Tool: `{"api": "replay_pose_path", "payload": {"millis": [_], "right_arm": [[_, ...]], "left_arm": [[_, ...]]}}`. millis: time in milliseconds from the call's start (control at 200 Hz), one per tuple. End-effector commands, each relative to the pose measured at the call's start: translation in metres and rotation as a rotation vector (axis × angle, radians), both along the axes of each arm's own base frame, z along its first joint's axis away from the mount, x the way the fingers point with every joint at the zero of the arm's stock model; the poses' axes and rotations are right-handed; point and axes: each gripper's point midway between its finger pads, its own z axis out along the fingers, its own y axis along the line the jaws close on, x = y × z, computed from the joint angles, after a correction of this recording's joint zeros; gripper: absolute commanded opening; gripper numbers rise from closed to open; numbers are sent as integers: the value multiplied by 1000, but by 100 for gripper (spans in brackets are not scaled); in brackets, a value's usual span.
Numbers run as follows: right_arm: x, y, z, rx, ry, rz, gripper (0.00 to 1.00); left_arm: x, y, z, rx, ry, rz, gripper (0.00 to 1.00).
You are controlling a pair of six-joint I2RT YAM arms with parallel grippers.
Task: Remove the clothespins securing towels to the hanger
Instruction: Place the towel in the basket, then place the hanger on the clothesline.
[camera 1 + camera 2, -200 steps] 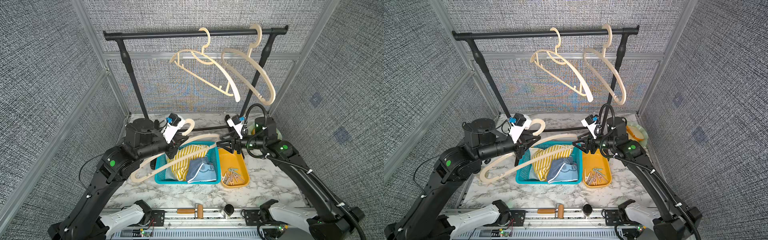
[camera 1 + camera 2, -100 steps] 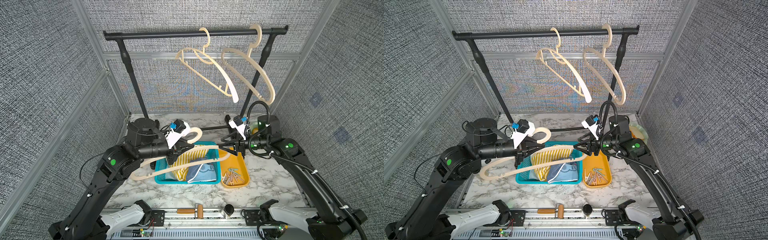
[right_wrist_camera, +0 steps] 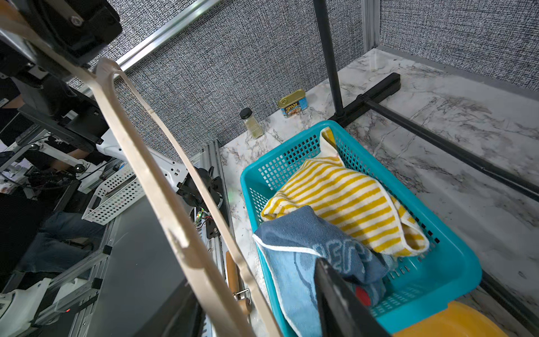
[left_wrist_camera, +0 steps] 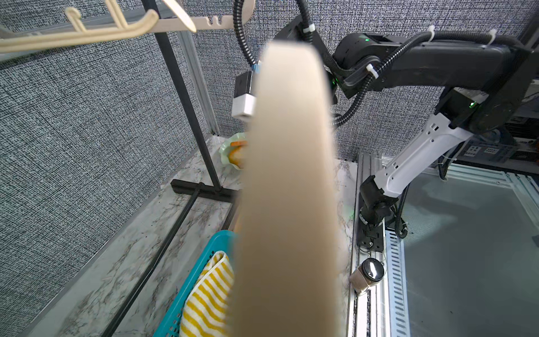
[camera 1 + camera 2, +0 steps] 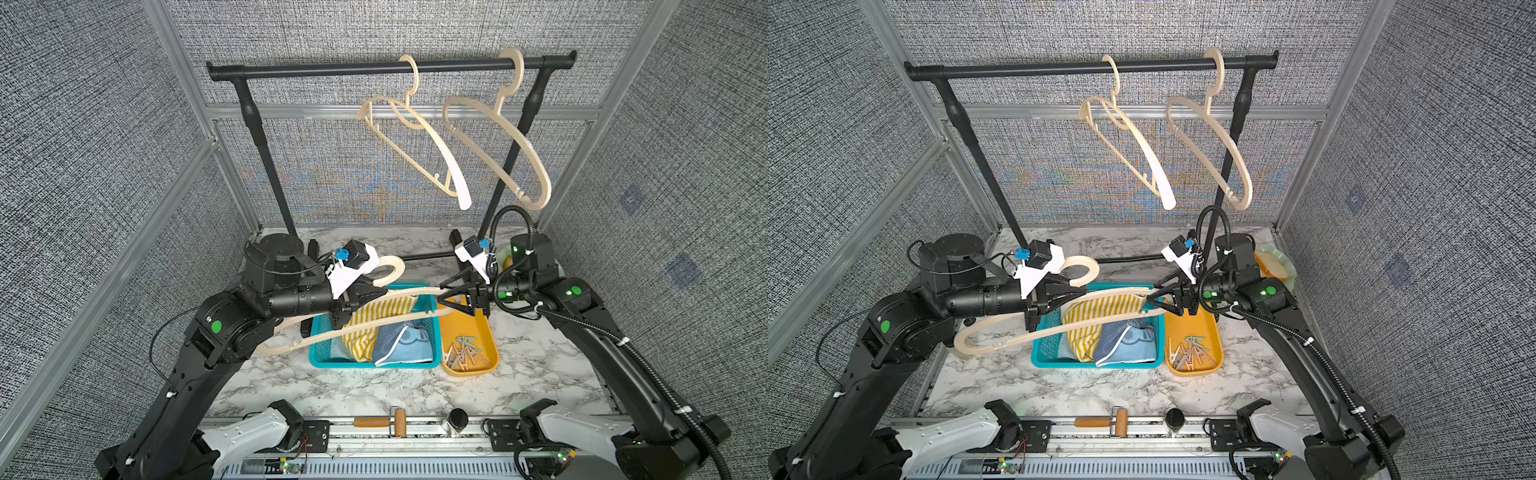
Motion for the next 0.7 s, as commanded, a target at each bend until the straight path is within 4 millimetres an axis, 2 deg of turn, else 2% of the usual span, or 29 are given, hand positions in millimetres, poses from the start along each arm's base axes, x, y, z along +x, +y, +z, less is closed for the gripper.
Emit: {"api": "replay_pose_path", "payload": {"millis": [0, 260, 410, 695], "right_arm": [[-13, 3, 6, 44, 2, 79, 57], [-33, 2, 6, 75, 20, 154, 46], [-42, 1, 6, 93, 17, 184, 40], [-52, 2, 6, 115, 24, 250, 41]], "left_arm": [[-1, 0, 4, -7, -28, -12, 0], [1, 3, 11, -22, -68, 10, 0], [1, 3, 8, -21, -73, 10, 0], [-4, 3, 0, 9, -97, -31, 0]]}}
